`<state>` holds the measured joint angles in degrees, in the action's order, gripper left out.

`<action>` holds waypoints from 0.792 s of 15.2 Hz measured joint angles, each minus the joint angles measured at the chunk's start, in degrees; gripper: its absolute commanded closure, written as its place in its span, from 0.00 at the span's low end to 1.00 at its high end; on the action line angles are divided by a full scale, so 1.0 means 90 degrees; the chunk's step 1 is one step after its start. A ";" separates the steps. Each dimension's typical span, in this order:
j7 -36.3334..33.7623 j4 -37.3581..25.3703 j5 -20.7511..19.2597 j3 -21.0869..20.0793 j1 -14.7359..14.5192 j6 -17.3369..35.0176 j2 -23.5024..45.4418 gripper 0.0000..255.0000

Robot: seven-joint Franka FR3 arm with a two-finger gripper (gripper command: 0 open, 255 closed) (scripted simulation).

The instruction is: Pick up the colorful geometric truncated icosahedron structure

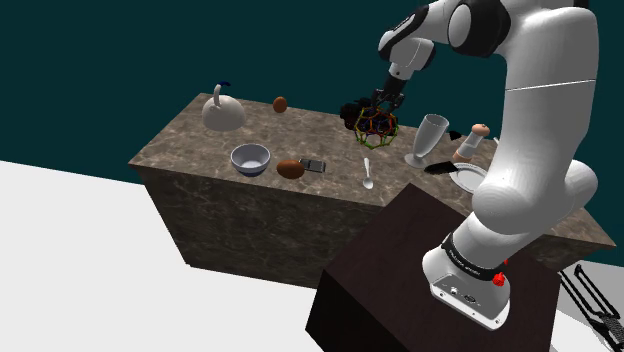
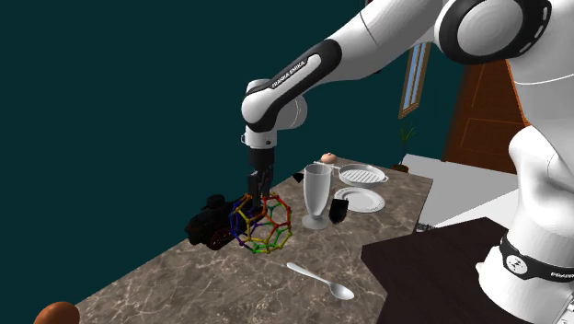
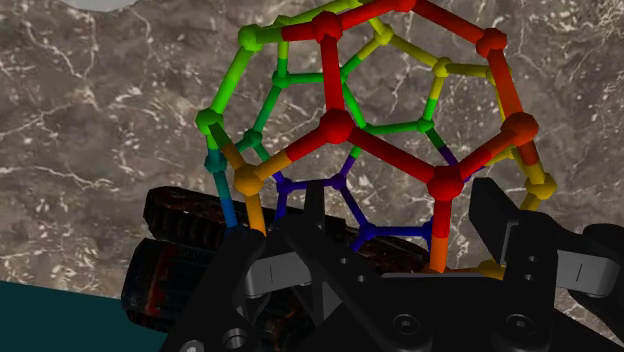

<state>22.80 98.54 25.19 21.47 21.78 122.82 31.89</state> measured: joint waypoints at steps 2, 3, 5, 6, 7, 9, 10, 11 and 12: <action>-0.0001 0.0002 0.0000 0.0000 -0.0001 0.0002 -0.0001 1.00; -0.0002 0.0002 -0.0001 0.0000 -0.0002 0.0000 -0.0001 1.00; -0.0002 0.0000 -0.0002 0.0000 -0.0001 -0.0002 0.0000 1.00; -0.0002 -0.0011 0.0001 -0.0001 0.0001 -0.0005 0.0007 1.00; -0.0014 -0.0016 -0.0012 0.0005 -0.0003 -0.0031 -0.0005 1.00; -0.0049 -0.0041 -0.0052 0.0027 -0.0015 -0.0119 -0.0068 1.00; -0.0069 -0.0048 -0.0079 0.0043 -0.0022 -0.0175 -0.0119 1.00; -0.0101 -0.0077 -0.0105 0.0056 -0.0034 -0.0235 -0.0159 1.00; -0.0125 -0.0115 -0.0124 0.0064 -0.0039 -0.0289 -0.0181 1.00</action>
<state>21.68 97.51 24.08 22.04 21.43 120.22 30.26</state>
